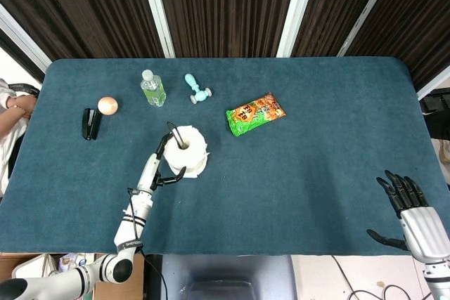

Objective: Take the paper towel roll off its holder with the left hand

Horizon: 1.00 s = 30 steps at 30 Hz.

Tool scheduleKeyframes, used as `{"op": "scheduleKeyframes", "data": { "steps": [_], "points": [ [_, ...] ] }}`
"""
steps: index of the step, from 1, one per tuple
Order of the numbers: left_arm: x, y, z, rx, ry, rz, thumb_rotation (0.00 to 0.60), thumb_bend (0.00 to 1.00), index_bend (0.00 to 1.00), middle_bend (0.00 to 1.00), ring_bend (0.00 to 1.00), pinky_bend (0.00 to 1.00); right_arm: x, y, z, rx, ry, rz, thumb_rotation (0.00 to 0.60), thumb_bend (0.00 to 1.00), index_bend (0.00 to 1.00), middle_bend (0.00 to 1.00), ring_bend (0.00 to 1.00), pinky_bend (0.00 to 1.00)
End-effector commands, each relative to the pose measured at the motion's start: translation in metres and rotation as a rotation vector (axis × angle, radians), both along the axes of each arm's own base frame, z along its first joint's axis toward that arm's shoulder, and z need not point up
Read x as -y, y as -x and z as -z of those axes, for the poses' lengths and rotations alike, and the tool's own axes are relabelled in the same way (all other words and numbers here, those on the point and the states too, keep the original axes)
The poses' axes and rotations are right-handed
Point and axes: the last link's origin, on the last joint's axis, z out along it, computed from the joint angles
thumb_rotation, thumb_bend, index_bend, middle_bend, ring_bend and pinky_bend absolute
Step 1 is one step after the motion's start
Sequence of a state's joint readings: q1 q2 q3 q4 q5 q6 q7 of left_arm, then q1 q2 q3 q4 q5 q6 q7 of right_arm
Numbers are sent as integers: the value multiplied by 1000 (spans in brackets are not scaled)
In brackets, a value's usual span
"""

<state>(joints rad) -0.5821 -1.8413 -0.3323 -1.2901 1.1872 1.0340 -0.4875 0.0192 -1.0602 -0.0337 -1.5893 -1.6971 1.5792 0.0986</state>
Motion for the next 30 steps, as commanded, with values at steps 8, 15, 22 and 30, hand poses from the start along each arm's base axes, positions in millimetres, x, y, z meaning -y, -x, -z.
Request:
{"op": "scheduleKeyframes", "data": {
  "steps": [8, 15, 22, 30],
  "points": [
    [-10, -3, 2, -51, -1, -57, 600, 411, 130, 239, 487, 696, -1, 0, -2, 6, 2, -5, 600, 99, 0, 0, 0, 0],
    [-8, -12, -8, -26, -52, -86, 600, 677, 662, 779, 886, 991, -2, 0, -1, 2, 1, -9, 600, 100, 0, 0, 0, 0],
    [-5, -32, -35, 29, -172, -41, 600, 774, 785, 888, 981, 1000, -4, -1, -1, 1, 1, -16, 600, 99, 0, 0, 0, 0],
    [0, -75, -110, 132, -316, 47, 600, 775, 795, 892, 982, 1000, -6, -1, -3, 3, 2, -22, 600, 100, 0, 0, 0, 0]
  ]
}}
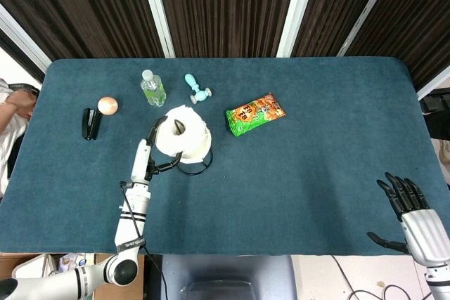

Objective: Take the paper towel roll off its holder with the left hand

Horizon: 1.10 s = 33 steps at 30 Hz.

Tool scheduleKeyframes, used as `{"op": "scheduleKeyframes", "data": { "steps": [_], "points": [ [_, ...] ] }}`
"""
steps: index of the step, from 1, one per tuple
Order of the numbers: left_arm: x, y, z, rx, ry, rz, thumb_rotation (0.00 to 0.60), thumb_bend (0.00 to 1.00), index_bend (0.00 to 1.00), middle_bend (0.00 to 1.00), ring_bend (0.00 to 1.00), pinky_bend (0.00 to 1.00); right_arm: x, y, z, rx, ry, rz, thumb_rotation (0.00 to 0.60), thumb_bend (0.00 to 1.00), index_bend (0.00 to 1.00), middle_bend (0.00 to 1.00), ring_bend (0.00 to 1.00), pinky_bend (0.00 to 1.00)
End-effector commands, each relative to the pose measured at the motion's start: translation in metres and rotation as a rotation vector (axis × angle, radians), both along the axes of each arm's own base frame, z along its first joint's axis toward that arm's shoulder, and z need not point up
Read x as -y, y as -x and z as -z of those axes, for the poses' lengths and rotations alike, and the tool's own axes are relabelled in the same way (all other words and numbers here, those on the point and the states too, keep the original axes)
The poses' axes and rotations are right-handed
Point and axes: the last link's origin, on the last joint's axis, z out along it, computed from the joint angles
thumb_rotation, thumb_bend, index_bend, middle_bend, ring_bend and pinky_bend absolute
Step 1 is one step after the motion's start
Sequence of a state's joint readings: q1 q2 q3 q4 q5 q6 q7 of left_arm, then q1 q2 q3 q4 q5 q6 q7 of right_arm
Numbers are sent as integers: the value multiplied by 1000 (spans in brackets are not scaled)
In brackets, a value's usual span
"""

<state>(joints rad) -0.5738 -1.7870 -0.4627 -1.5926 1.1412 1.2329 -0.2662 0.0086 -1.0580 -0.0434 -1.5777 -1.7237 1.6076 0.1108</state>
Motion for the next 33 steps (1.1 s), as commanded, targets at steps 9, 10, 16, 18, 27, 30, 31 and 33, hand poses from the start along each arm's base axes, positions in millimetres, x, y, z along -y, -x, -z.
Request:
{"op": "scheduleKeyframes", "data": {
  "steps": [9, 10, 16, 18, 27, 30, 31, 33],
  "points": [
    [5, -48, -134, 72, -261, 56, 600, 768, 795, 891, 983, 1000, 0, -2, 3, -10, -11, -8, 600, 100, 0, 0, 0, 0],
    [5, -47, -142, 72, -274, 52, 600, 768, 795, 891, 983, 1000, 0, -2, 3, -10, -11, -8, 600, 100, 0, 0, 0, 0],
    [6, 1, -159, -33, -283, -38, 600, 761, 795, 890, 983, 1000, 0, -3, 4, -13, -11, -10, 600, 100, 0, 0, 0, 0],
    [6, 28, -148, -75, -238, -79, 600, 755, 795, 890, 983, 1000, 0, -4, 5, -12, -14, -13, 600, 100, 0, 0, 0, 0],
    [18, 118, -57, -284, -120, -156, 600, 671, 719, 827, 857, 950, 2, -7, 13, -30, -39, -18, 600, 99, 0, 0, 0, 0],
    [20, 134, -29, -331, -67, -148, 600, 606, 609, 680, 625, 594, 2, -6, 12, -31, -35, -14, 600, 99, 0, 0, 0, 0],
    [20, 138, -22, -349, -54, -144, 600, 593, 584, 621, 545, 449, 2, -6, 12, -31, -34, -13, 600, 100, 0, 0, 0, 0],
    [18, 145, -8, -394, -36, -128, 600, 574, 566, 535, 444, 287, 1, -5, 11, -30, -32, -10, 600, 99, 0, 0, 0, 0]
  ]
}}
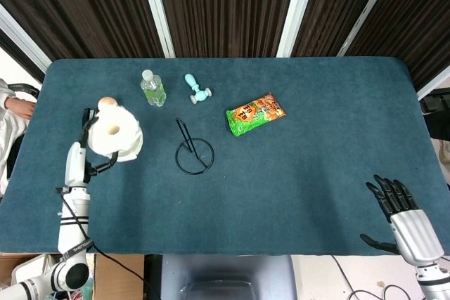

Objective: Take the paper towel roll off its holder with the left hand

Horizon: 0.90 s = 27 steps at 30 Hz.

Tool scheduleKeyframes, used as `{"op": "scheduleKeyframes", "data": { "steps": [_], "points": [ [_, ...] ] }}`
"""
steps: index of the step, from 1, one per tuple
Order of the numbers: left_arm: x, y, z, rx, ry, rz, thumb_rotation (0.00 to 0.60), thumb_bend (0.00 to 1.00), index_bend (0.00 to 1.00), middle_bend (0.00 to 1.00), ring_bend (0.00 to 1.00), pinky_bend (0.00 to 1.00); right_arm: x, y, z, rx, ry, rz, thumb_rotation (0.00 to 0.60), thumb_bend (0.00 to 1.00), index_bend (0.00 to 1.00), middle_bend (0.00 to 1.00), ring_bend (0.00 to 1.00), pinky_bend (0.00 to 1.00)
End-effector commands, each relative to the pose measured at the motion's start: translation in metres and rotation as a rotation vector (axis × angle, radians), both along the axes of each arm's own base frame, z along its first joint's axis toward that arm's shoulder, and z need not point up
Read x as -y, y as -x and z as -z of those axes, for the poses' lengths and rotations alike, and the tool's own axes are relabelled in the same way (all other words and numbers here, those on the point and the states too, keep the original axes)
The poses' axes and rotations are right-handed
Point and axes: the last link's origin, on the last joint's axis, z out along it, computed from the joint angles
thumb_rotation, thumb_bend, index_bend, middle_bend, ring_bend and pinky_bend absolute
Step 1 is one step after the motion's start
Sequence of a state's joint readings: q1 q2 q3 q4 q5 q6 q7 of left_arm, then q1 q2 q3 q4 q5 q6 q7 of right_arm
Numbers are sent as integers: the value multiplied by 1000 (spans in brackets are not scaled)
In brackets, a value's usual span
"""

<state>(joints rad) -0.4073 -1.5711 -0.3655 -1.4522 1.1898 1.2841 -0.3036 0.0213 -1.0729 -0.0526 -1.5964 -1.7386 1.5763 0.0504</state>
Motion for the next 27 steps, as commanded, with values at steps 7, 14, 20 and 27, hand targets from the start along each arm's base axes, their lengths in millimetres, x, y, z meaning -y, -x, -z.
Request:
{"op": "scheduleKeyframes", "data": {
  "steps": [7, 14, 20, 27],
  "points": [
    [10, 20, 64, -119, 153, 50, 600, 440, 0, 2, 0, 0, -3, 2, -3, 7, 12, 5, 600, 99, 0, 0, 0, 0],
    [14, 16, 45, -107, 88, 64, 600, 370, 0, 0, 0, 0, -4, 0, -1, 2, 8, -7, 600, 99, 0, 0, 0, 0],
    [27, 12, -3, -117, -51, 126, 600, 367, 0, 0, 0, 0, -5, -1, 2, -7, 1, -11, 600, 99, 0, 0, 0, 0],
    [94, 37, -64, -369, -59, 181, 600, 365, 0, 0, 0, 0, -6, -2, 3, -22, 12, -15, 600, 100, 0, 0, 0, 0]
  ]
}}
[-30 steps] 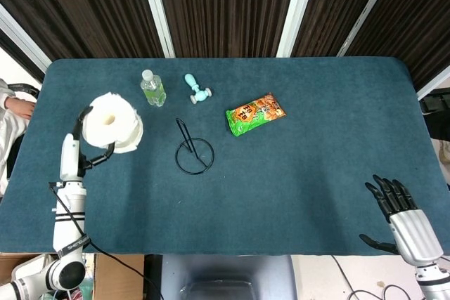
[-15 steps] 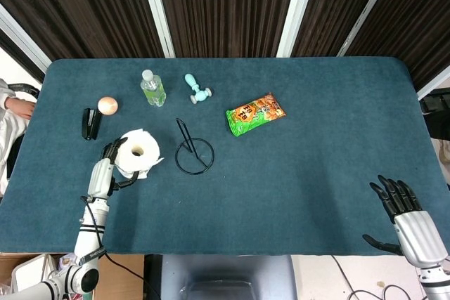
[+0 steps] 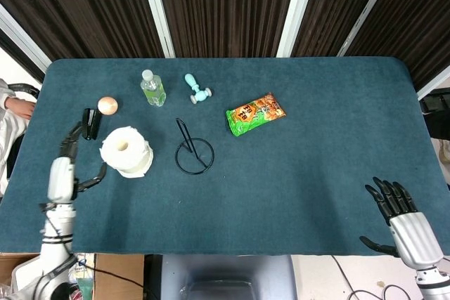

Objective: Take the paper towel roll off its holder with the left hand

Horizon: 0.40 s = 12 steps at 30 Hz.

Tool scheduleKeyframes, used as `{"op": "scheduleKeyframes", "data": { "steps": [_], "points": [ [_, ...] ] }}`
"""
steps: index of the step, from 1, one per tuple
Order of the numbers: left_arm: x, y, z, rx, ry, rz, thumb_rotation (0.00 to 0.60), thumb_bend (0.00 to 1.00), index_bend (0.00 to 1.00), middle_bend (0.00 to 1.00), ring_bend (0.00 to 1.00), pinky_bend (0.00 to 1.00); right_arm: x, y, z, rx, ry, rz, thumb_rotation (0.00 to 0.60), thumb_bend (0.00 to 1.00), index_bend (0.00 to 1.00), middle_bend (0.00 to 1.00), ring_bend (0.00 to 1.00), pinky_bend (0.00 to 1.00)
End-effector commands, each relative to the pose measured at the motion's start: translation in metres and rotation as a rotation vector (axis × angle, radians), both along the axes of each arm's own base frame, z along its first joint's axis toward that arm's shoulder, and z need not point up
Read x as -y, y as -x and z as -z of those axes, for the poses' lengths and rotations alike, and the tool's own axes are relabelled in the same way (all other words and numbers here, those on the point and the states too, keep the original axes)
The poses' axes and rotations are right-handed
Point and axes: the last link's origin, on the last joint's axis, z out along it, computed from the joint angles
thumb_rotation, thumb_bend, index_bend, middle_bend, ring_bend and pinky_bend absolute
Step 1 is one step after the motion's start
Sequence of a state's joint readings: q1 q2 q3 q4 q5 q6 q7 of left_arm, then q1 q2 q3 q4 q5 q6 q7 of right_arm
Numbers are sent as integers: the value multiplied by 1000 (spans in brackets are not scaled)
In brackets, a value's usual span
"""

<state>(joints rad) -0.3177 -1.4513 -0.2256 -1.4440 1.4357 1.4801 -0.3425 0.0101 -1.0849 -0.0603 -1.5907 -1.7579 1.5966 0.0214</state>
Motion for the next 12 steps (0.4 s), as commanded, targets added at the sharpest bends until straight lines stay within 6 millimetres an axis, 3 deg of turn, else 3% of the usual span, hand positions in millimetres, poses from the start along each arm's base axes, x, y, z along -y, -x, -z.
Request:
{"op": "scheduleKeyframes", "data": {
  "steps": [1, 3, 6, 8, 12],
  "points": [
    [64, 25, -29, -259, 36, 1, 600, 365, 0, 0, 0, 0, -1, 0, 1, -7, 7, 0, 600, 100, 0, 0, 0, 0],
    [95, 45, -25, -447, 119, -29, 600, 363, 0, 0, 0, 0, -1, -1, 2, -11, 8, 3, 600, 100, 0, 0, 0, 0],
    [121, 65, -11, -551, 239, -47, 600, 361, 0, 0, 0, 0, -2, -2, 3, -19, 8, 4, 600, 100, 0, 0, 0, 0],
    [123, 72, -7, -608, 295, -63, 600, 364, 0, 0, 0, 0, -1, -3, 5, -22, 8, 2, 600, 99, 0, 0, 0, 0],
    [119, 63, -13, -573, 249, -34, 600, 368, 0, 0, 0, 0, 1, -5, 8, -30, 3, -3, 600, 100, 0, 0, 0, 0]
  ]
}}
